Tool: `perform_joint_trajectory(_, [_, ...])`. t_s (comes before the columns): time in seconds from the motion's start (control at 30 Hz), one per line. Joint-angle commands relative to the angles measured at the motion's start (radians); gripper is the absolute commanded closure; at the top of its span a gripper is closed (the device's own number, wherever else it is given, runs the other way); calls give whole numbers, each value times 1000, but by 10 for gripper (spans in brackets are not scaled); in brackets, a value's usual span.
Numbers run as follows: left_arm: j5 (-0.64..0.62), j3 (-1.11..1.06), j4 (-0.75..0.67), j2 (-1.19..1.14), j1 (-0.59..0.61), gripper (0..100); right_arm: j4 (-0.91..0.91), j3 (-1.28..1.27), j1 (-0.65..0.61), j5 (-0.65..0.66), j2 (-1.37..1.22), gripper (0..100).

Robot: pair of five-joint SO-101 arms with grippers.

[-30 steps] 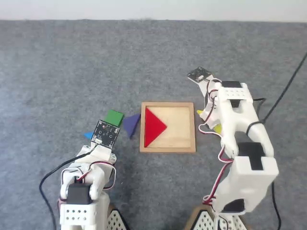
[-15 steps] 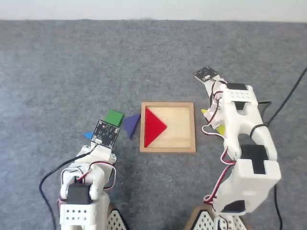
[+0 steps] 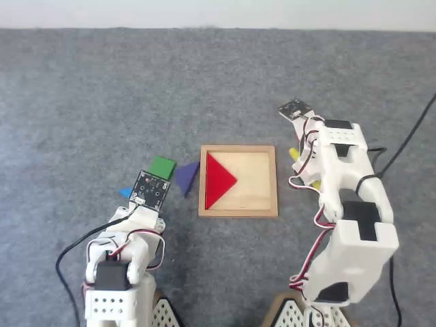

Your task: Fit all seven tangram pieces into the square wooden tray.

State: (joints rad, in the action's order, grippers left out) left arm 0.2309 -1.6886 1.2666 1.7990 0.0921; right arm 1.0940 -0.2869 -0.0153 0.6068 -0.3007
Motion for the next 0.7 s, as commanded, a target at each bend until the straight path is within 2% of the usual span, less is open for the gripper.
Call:
perform_joint_trajectory(0.0, [11,7,3,23,5,984,15,3,-10,-55,5,967])
perform_joint_trajectory(0.2, [11,7,3,23,5,984,24,9,-5,-121,45,987])
perform_joint_trajectory(0.47, [11,7,3,23,5,984,136,5,-13,-239,320,991])
perform_joint_trajectory(0.57, [11,7,3,23,5,984,171,9,-81,-196,394,991])
perform_joint_trajectory(0.67, [11,7,3,23,5,984,209,32,-217,-140,395,991])
